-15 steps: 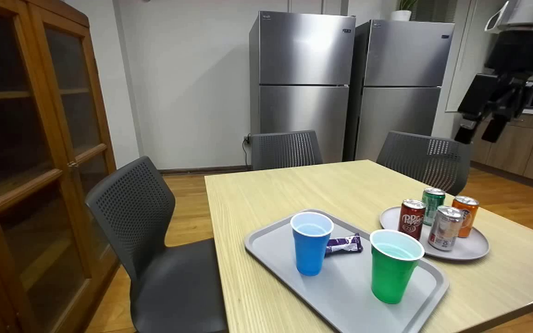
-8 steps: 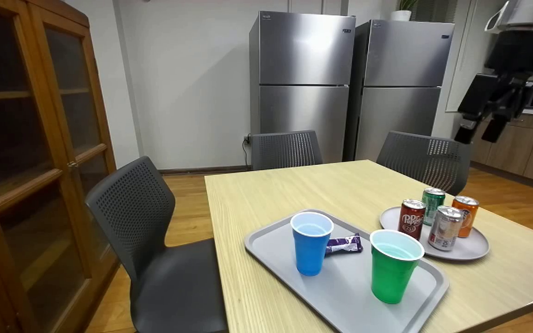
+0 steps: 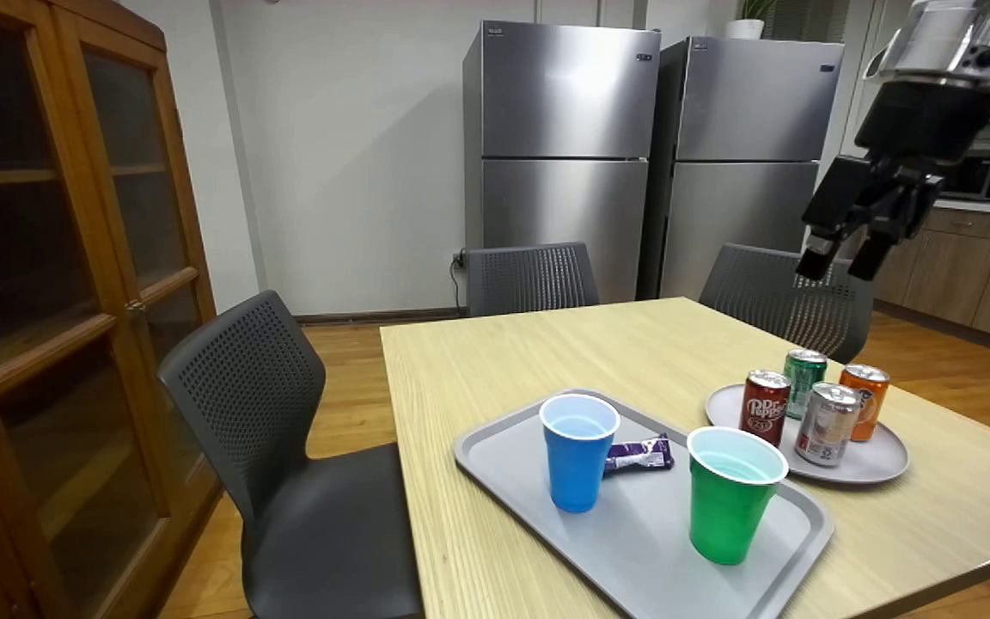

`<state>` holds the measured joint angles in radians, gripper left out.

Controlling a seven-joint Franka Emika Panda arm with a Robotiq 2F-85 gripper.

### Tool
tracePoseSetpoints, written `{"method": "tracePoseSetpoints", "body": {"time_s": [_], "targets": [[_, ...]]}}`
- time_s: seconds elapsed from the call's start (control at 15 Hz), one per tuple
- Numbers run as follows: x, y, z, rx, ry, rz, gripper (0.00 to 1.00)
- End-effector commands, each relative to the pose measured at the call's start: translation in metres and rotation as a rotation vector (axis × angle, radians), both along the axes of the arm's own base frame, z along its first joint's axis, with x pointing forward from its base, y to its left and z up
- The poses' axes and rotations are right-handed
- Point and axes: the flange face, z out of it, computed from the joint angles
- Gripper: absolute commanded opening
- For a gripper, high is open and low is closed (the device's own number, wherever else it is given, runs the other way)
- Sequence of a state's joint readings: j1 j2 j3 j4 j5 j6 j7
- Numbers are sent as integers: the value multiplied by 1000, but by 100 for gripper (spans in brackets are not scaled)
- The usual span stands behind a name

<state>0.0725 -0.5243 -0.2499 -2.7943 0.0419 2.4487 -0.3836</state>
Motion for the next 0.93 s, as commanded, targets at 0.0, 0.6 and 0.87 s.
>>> {"method": "tracePoseSetpoints", "body": {"time_s": [0.0, 0.6, 0.87], "targets": [[14, 20, -19, 9, -10, 53, 100], [40, 64, -57, 3, 28, 167, 100], [53, 84, -73, -15, 58, 212, 100]]}}
